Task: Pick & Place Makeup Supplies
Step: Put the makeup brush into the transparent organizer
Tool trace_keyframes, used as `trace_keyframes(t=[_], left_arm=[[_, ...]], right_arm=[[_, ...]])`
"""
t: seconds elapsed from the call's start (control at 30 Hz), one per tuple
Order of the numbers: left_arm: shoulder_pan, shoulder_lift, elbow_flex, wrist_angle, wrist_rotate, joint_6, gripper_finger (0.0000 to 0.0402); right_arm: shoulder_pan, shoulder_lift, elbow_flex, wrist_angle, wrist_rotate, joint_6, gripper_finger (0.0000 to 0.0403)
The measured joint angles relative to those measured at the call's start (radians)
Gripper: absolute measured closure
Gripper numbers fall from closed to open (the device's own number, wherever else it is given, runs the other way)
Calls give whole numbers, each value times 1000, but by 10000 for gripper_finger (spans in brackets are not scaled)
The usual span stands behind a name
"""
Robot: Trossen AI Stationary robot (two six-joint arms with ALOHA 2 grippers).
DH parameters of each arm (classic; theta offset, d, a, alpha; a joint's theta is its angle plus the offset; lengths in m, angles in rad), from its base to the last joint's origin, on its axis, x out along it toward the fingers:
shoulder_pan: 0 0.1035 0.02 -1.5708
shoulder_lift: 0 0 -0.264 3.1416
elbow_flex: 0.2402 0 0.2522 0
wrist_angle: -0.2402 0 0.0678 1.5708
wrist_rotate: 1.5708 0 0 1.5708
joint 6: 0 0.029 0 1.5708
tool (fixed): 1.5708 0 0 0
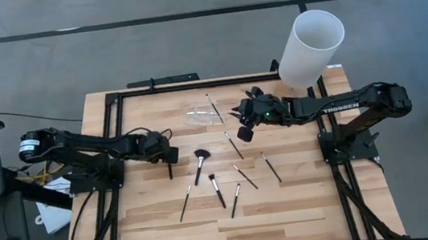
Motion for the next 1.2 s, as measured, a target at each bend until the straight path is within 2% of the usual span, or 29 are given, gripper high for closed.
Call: trace_keyframes(t=[0.2, 0.53, 0.97, 1.07, 1.2], left_arm=[[0, 43, 0, 6, -3, -3, 287], [0, 53, 1, 27, -7, 10, 273], [0, 55, -1, 29, -9, 82, 362], [0, 55, -1, 32, -14, 103, 369], [0, 50, -1, 31, -14, 117, 361]], right_arm=[[10, 0, 0, -2, 0, 10, 341], [20, 0, 0, -7, 0, 11, 341], [20, 0, 0, -26, 0, 11, 342], [20, 0, 0, -30, 0, 11, 342], [20, 0, 0, -37, 0, 11, 342]])
